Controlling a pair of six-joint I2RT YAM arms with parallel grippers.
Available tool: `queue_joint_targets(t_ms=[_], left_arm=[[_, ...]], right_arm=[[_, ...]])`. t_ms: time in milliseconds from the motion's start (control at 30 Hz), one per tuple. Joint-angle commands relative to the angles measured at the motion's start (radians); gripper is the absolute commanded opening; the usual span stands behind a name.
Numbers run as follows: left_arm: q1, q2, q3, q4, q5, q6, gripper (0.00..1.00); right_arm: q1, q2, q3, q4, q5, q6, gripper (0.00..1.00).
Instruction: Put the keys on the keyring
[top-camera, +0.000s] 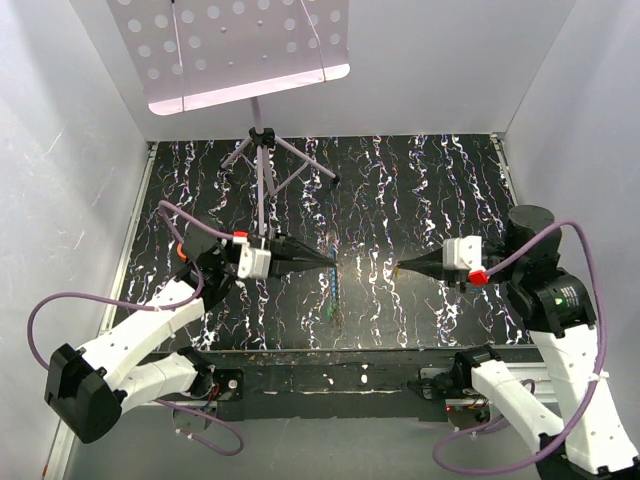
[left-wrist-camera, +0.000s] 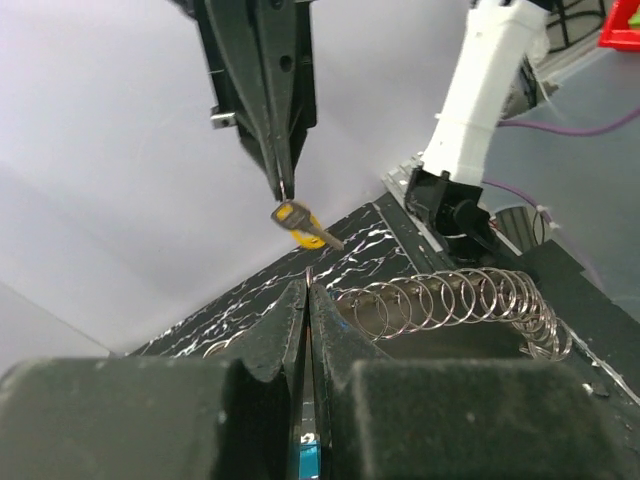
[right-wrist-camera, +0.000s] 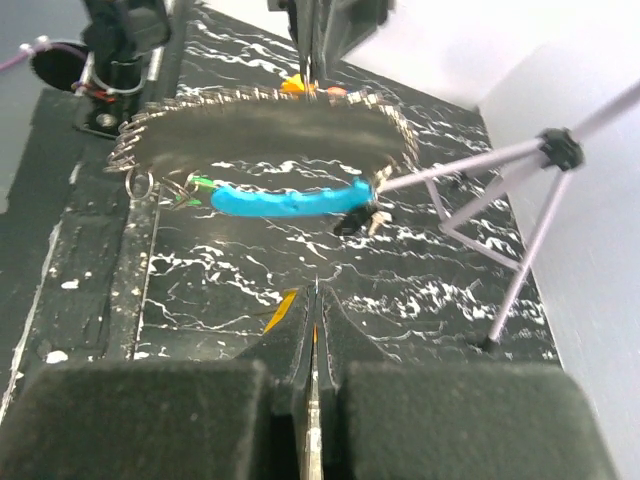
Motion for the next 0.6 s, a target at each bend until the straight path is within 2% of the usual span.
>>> queue_joint_targets(t_ms=[0, 100, 300, 567], left_arm=[[-0.070, -0.052, -0.032, -0.165, -0.020, 0.268, 0.00], [-0.084, -0.045, -0.032, -0.223, -0.046, 0.316, 0.00], [-0.087, -0.019, -0.075, -0.122, -0.100, 0.284, 0.00], [-0.125, -0.029, -0.127, -0.111, -0.215, 0.330, 0.00]], right_arm=[[0.195, -0.023, -0.050, 0.156, 0.159, 0.015, 0.01], [0.298, -0.036, -0.090, 0.180, 0.272, 0.006, 0.01], [0.395, -0.060, -0.187, 0.274, 0.395, -0.054, 0.01], [0.469, -0.054, -0.239, 0.303, 0.451, -0.095, 0.01]])
